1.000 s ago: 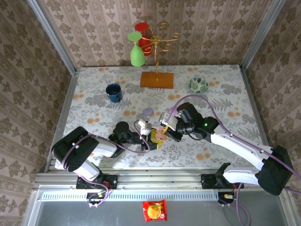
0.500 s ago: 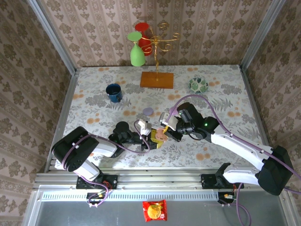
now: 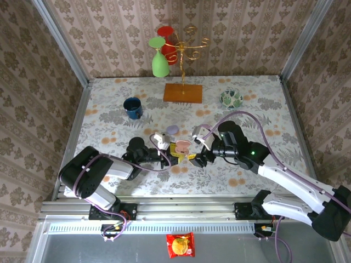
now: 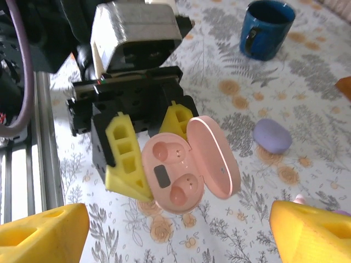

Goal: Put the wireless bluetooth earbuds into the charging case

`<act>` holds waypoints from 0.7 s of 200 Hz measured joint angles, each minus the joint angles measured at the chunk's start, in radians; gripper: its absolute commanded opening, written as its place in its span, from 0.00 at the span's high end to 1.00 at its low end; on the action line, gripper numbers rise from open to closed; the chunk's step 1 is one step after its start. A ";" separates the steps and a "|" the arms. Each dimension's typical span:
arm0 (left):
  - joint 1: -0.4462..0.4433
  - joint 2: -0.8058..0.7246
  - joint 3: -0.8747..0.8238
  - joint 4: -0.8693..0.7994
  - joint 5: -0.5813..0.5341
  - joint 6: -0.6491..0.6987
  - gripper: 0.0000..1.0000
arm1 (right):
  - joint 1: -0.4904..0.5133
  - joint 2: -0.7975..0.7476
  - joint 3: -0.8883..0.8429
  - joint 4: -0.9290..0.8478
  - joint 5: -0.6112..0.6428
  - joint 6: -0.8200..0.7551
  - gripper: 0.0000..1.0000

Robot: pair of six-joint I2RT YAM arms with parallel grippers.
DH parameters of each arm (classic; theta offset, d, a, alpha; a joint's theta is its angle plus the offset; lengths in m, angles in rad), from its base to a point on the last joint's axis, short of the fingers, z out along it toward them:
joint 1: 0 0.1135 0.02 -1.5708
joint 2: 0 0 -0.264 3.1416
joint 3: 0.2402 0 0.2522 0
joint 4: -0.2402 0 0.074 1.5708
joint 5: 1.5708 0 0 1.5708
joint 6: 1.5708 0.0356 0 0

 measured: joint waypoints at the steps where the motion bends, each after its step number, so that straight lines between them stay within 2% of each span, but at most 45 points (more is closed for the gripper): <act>1: 0.001 0.000 0.000 0.000 0.000 0.000 0.63 | 0.000 -0.005 -0.002 0.002 0.001 0.001 0.14; 48: 0.074 -0.021 0.003 0.000 -0.001 0.003 0.63 | -0.030 -0.161 -0.089 0.085 0.140 0.169 0.18; 82: 0.113 -0.075 -0.002 0.000 -0.018 0.016 0.63 | -0.151 -0.209 -0.148 0.105 0.258 0.362 0.24; 110: 0.127 -0.101 -0.011 0.000 -0.027 0.026 0.63 | -0.242 -0.127 -0.155 0.100 0.299 0.497 0.25; 140: 0.137 -0.101 -0.011 0.000 -0.030 0.029 0.63 | -0.256 0.100 -0.101 0.045 0.326 0.549 0.34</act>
